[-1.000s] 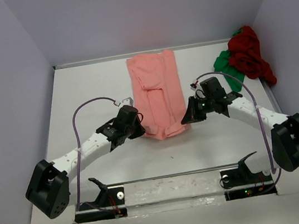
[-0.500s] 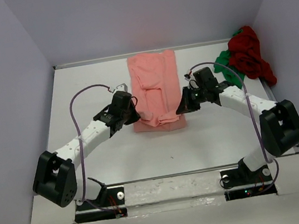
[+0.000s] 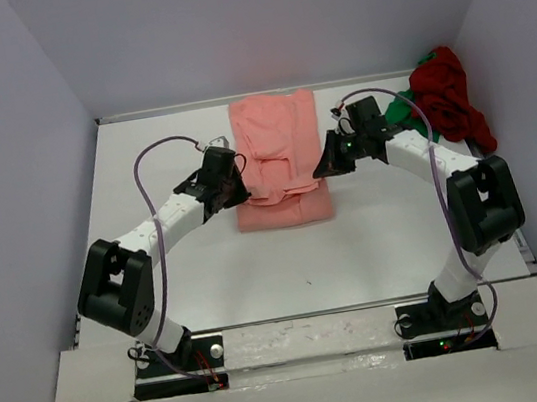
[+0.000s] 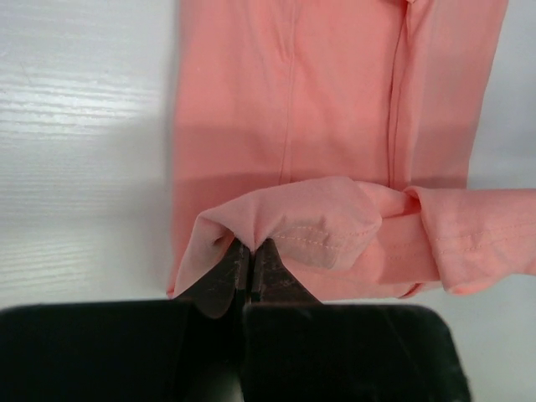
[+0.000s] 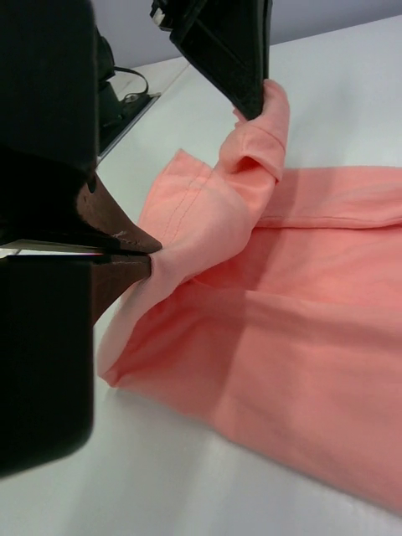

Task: Fold and stack the t-shirts
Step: Fold the tshirt

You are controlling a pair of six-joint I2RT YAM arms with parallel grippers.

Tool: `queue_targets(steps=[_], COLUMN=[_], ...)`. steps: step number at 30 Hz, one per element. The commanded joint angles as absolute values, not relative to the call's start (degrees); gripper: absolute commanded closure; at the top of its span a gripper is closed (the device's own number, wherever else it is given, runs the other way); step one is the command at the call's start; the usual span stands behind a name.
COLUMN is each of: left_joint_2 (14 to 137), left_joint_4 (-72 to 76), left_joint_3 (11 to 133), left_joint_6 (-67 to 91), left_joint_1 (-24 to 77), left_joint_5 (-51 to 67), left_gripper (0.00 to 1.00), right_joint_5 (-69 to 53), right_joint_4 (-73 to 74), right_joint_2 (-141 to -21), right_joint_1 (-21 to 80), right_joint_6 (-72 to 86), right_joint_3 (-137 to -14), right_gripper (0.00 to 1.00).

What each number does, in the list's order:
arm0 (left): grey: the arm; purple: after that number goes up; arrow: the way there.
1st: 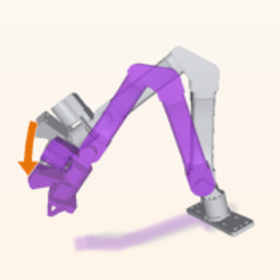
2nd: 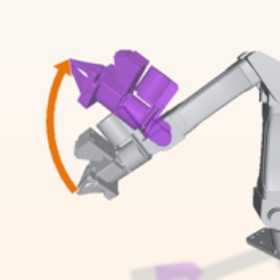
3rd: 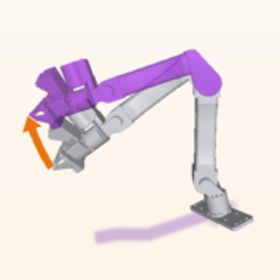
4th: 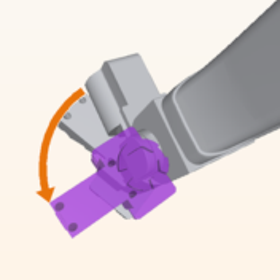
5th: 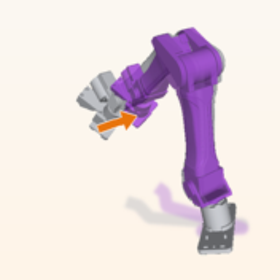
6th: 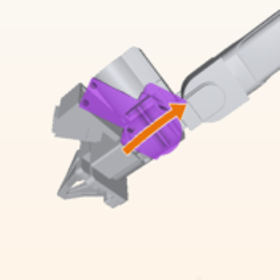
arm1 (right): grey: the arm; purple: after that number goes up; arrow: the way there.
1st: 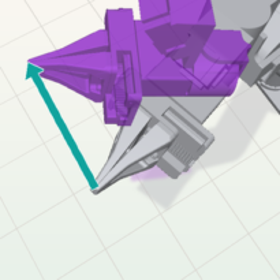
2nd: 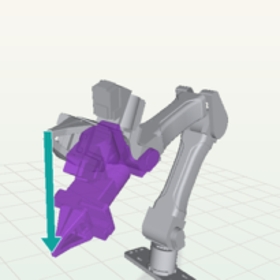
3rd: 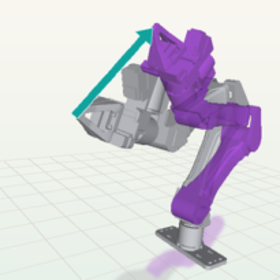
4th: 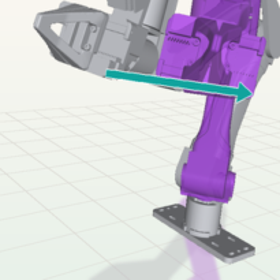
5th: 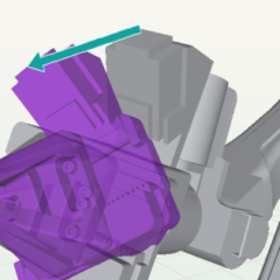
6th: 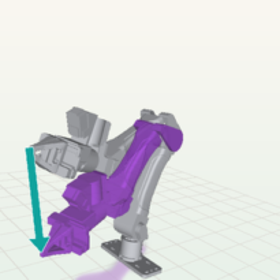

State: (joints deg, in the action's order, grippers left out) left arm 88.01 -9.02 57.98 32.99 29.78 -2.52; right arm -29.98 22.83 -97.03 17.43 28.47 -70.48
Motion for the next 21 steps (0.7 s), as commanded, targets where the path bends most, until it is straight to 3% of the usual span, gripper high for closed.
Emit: queue_targets(steps=[1, 21], left_joint_2=[89.3, 99.1], left_joint_4=[-7.5, -8.8], left_joint_3=[62.8, 74.1], left_joint_6=[30.9, 28.6], left_joint_1=[28.9, 23.1], left_joint_5=[-1.9, -0.3], left_gripper=[1.00, 1.00], right_joint_5=[-30.5, -30.4], right_joint_4=[22.8, 26.0], right_joint_2=[-99.6, -111.3], right_joint_1=[16.8, 13.2], right_joint_6=[27.2, 25.9], right_joint_3=[-76.5, -89.3], right_gripper=[1.00, 1.00])
